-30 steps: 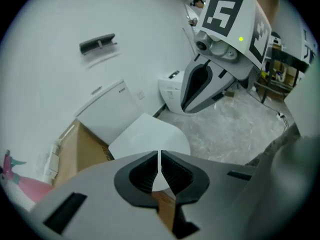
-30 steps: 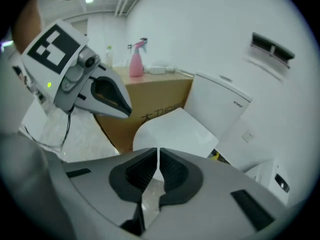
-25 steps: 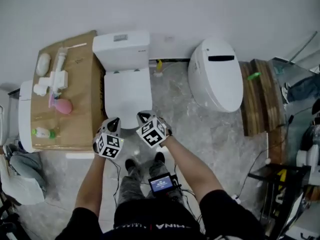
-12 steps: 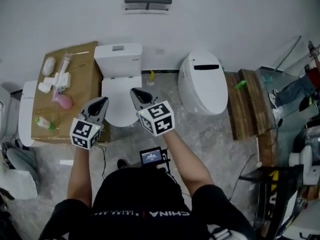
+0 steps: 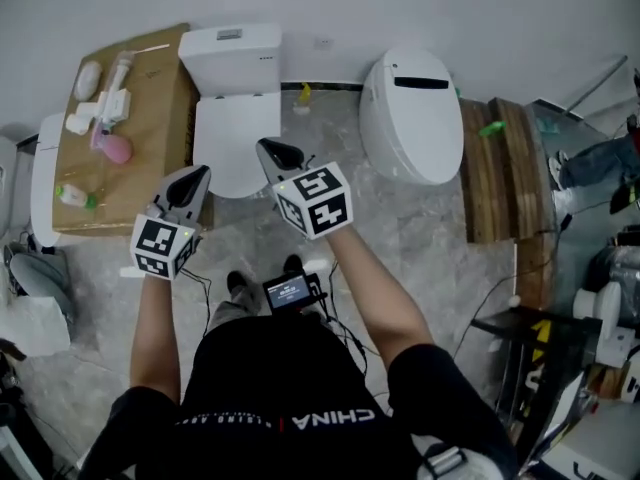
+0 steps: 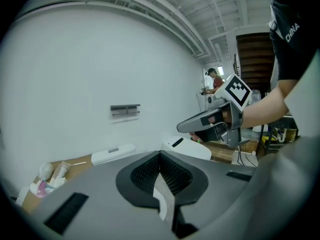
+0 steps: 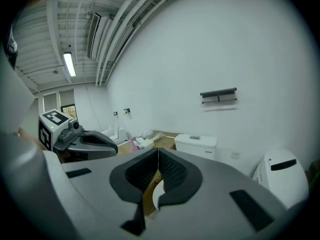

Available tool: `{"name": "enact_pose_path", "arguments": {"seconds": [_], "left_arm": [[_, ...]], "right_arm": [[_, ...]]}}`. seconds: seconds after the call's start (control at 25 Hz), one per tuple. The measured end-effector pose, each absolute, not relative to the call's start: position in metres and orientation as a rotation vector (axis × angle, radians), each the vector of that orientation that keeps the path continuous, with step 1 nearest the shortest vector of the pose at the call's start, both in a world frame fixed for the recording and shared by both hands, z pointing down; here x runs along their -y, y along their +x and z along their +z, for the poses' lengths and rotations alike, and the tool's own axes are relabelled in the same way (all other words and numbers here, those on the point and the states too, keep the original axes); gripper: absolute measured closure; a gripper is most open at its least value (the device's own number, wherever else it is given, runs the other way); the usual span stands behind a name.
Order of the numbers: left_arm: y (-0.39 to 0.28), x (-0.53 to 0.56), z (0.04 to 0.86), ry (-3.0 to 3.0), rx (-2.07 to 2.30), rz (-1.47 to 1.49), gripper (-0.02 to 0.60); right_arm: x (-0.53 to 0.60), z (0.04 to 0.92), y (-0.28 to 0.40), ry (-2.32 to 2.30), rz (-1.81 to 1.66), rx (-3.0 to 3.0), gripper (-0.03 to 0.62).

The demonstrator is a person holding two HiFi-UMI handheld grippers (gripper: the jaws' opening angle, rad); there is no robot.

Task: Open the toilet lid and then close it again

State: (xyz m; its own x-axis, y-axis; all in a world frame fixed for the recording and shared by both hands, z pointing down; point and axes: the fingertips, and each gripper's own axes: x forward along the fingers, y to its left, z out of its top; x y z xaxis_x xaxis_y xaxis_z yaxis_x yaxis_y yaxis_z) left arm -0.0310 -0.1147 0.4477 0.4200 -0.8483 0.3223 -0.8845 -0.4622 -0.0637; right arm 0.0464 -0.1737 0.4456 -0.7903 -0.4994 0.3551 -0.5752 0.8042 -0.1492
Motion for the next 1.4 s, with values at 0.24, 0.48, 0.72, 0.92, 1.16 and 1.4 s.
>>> {"name": "enact_pose_path", "arguments": {"seconds": [0.24, 0.48, 0.72, 0.92, 1.16, 1.4], "left_arm": [[-0.032, 0.064, 0.446, 2.599, 1.53, 0.505, 0.572], [-0.047, -0.016, 0.441, 2.703, 1.457, 0.513, 0.572], [-0.074, -0.102, 0.456, 2.73, 1.396, 0.525, 0.572], [-0.08, -0.148, 0.462, 2.713, 1.366, 0.497, 0.572], [-0.083, -0.18, 0.475, 2.659, 1.404, 0.498, 0.572], [-0.075, -0.189, 0.488, 2.594, 1.416, 0.503, 0.572]], "right_arm": [[0.121, 0.455, 0.044, 0.836, 0.349, 2.674, 0.579], [0.048, 0.457, 0.041, 0.969, 0.326, 2.629, 0.579], [-0.041, 0.461, 0.02, 1.051, 0.316, 2.585, 0.579], [-0.099, 0.455, 0.005, 1.042, 0.292, 2.566, 0.58], [-0.142, 0.464, 0.0, 0.981, 0.227, 2.496, 0.58], [-0.154, 0.477, 0.021, 0.946, 0.227, 2.458, 0.58]]}}
